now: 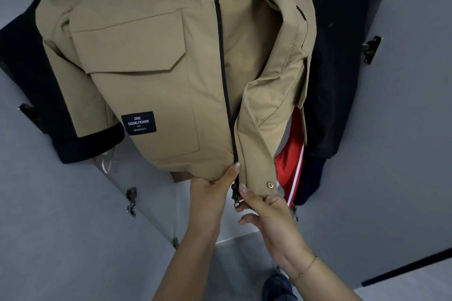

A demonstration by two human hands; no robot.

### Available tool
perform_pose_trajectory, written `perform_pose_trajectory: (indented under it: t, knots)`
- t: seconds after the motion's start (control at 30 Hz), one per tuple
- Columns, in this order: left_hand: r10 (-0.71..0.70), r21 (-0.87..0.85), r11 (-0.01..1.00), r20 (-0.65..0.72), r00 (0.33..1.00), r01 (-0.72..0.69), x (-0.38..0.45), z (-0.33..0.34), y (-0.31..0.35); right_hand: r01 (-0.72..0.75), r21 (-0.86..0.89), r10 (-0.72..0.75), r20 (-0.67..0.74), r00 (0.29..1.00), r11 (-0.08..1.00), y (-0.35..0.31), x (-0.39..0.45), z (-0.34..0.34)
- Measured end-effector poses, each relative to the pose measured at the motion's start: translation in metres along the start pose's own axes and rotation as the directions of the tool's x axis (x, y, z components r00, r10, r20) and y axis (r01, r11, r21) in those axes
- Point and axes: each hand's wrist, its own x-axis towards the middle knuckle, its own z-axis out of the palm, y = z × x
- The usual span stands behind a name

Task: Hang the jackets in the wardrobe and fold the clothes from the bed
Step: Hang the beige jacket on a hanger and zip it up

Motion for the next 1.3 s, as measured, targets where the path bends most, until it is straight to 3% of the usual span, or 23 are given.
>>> perform_pose_trajectory:
  t: [0.2, 0.37, 0.47, 0.7, 0.93, 1.3]
  knots:
    - [-0.144, -0.002, 0.989, 0.111, 0.983, 0.145, 0.003, -0.014, 0.0, 0.121, 0.058, -0.116, -0.082, 0.99, 0.991, -0.001, 0.003, -0.005]
    - [-0.187, -0.282, 0.921, 0.282, 0.941, 0.267, -0.002, -0.018, 0.002, 0.193, 0.157, -0.177, -0.11, 0.978, 0.969, -0.006, 0.003, -0.005]
    - [-0.132, -0.325, 0.917, 0.295, 0.946, 0.23, -0.008, -0.013, 0.003, 0.22, 0.2, -0.205, -0.091, 0.974, 0.955, -0.007, 0.001, -0.003]
    - [-0.03, -0.314, 0.946, 0.158, 0.987, 0.079, -0.018, 0.003, 0.0, 0.206, 0.249, -0.2, -0.05, 0.978, 0.946, -0.007, -0.007, 0.001]
    - [-0.012, -0.349, 0.935, 0.158, 0.987, 0.067, -0.025, 0.01, -0.001, 0.214, 0.276, -0.207, -0.052, 0.977, 0.937, -0.011, -0.012, -0.002]
    - [-0.02, -0.201, 0.978, 0.195, 0.981, 0.06, -0.029, 0.004, -0.001, 0.257, 0.206, -0.245, -0.082, 0.966, 0.944, -0.017, -0.011, -0.005]
